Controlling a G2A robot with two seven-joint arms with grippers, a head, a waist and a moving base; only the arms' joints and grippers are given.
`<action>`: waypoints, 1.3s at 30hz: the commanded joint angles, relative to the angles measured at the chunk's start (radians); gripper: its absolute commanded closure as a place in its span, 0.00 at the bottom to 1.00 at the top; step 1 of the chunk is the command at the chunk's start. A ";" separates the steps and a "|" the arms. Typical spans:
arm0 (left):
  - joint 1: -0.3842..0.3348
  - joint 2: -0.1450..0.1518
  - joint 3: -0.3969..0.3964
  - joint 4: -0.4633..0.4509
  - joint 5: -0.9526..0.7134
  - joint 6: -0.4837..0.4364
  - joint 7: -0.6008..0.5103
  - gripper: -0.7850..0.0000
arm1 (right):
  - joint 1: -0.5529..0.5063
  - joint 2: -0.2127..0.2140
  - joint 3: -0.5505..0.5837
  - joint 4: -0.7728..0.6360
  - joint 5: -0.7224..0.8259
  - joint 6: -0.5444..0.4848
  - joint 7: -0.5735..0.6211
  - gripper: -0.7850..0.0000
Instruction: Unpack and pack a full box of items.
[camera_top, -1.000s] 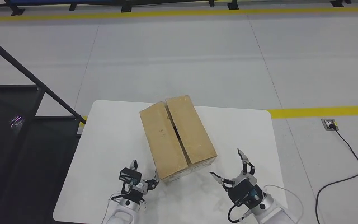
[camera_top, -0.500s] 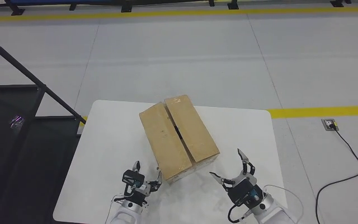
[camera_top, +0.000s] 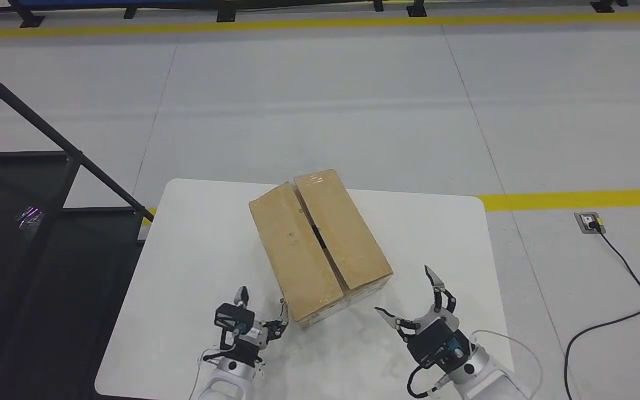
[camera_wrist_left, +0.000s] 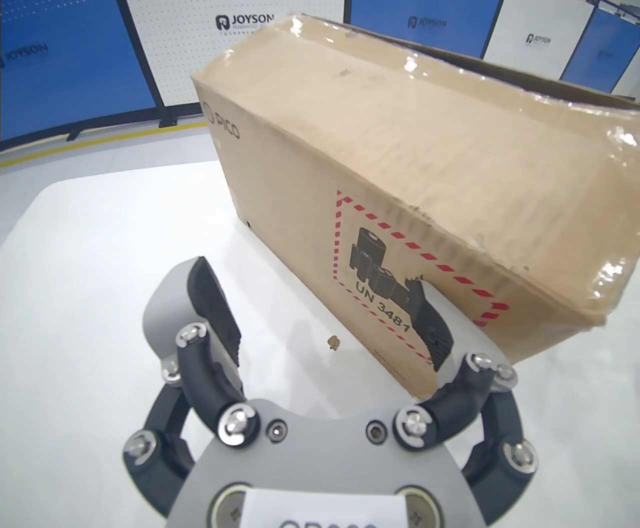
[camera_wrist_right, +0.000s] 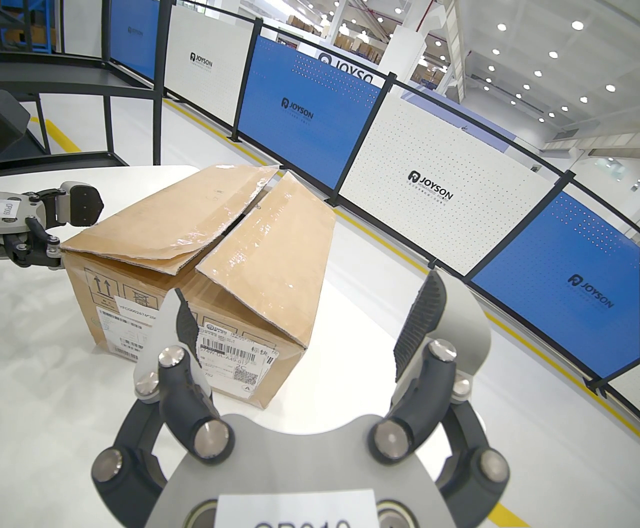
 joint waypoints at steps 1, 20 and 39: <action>0.001 0.000 -0.008 0.005 -0.011 -0.003 0.004 0.00 | 0.000 0.000 0.000 0.000 0.000 0.000 0.000 0.00; -0.058 -0.013 0.100 0.016 0.133 -0.103 -0.022 0.00 | -0.012 0.002 0.021 -0.009 0.001 -0.008 -0.013 0.00; -0.059 -0.019 0.111 0.023 0.138 -0.096 -0.022 0.00 | -0.006 0.002 0.027 -0.011 0.015 -0.011 -0.006 0.00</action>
